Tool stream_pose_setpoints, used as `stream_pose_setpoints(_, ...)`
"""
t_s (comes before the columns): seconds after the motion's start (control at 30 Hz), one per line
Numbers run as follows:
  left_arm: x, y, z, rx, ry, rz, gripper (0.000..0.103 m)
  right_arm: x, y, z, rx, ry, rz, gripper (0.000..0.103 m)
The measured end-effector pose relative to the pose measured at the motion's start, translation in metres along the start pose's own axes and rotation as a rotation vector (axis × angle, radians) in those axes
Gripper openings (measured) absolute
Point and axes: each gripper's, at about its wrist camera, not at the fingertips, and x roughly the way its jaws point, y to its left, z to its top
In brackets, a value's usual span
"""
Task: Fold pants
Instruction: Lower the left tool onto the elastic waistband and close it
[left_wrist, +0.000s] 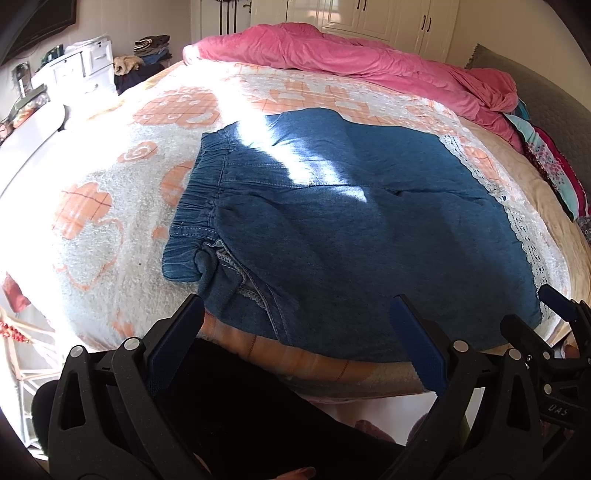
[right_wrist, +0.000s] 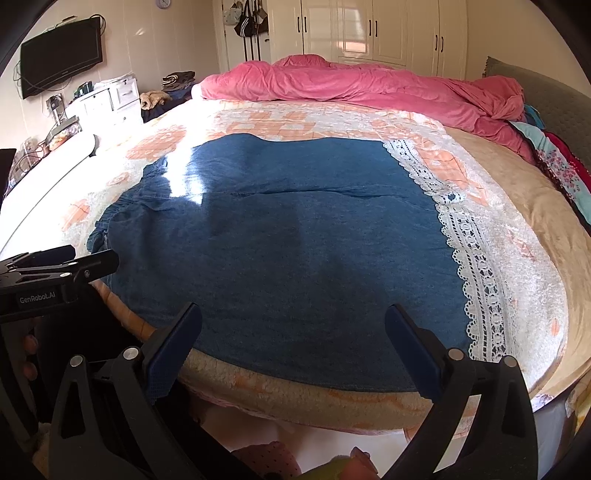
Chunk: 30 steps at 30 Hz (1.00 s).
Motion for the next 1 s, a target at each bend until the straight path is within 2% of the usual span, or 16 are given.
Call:
stream_pose_setpoints(0.37, 0.012, 0.017, 0.021, -0.022, -0.007, 0.017, 0.094, 0.020, 0.007, 0.027, -0.030, 0.010, 0.016, 0.099)
stream_pose_setpoints(0.63, 0.027, 0.038, 0.048, -0.060, -0.011, 0.033, 0.094, 0.041, 0.010, 0.063, -0.054, -0.012, 0.007, 0.099)
stream_pose_setpoints(1.0, 0.052, 0.060, 0.090, -0.093, -0.012, 0.063, 0.094, 0.075, 0.009, 0.102, -0.090, 0.001, 0.005, 0.099)
